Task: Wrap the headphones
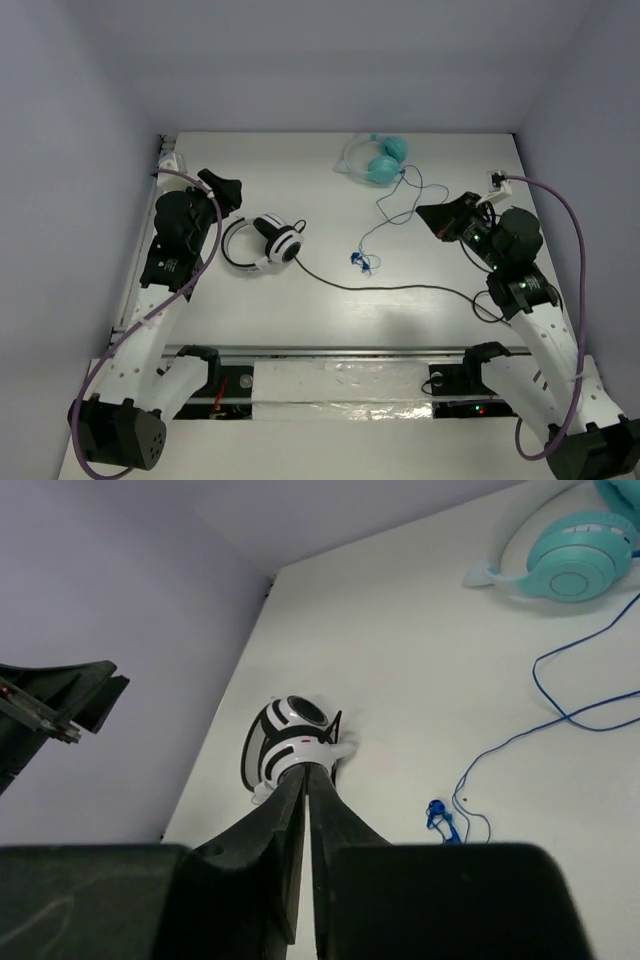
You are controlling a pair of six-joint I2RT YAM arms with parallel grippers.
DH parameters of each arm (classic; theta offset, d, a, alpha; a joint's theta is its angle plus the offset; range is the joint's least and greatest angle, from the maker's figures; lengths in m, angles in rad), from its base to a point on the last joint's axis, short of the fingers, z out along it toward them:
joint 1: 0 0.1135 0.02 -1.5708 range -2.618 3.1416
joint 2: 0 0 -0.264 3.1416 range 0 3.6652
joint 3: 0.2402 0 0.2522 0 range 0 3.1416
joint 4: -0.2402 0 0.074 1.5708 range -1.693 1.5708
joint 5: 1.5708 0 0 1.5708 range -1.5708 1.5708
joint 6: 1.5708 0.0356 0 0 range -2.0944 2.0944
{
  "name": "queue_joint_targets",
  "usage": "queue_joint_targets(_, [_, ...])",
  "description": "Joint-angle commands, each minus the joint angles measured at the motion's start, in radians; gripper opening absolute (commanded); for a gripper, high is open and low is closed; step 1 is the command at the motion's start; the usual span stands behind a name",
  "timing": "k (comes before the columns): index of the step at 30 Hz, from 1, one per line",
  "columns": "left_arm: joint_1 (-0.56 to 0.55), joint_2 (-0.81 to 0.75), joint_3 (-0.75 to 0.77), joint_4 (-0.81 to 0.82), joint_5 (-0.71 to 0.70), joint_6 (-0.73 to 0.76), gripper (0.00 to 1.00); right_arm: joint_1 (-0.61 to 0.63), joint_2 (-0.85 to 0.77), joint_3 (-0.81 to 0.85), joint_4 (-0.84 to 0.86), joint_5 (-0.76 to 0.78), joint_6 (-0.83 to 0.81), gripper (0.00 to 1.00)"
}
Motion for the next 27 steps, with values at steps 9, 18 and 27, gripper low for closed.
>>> queue_joint_targets(9, [-0.001,0.002,-0.045,-0.227,-0.265,-0.072,0.00,0.008,0.088,0.033,0.040,0.002,-0.037,0.00])
queue_joint_targets(18, [-0.120,0.099,-0.117,-0.267,-0.476,-0.137,0.00,0.215,0.204,0.031,0.056,0.220,-0.065,0.00])
queue_joint_targets(27, [-0.145,0.211,-0.185,-0.313,-0.517,-0.230,0.44,0.301,0.264,0.018,0.070,0.237,-0.086,0.21])
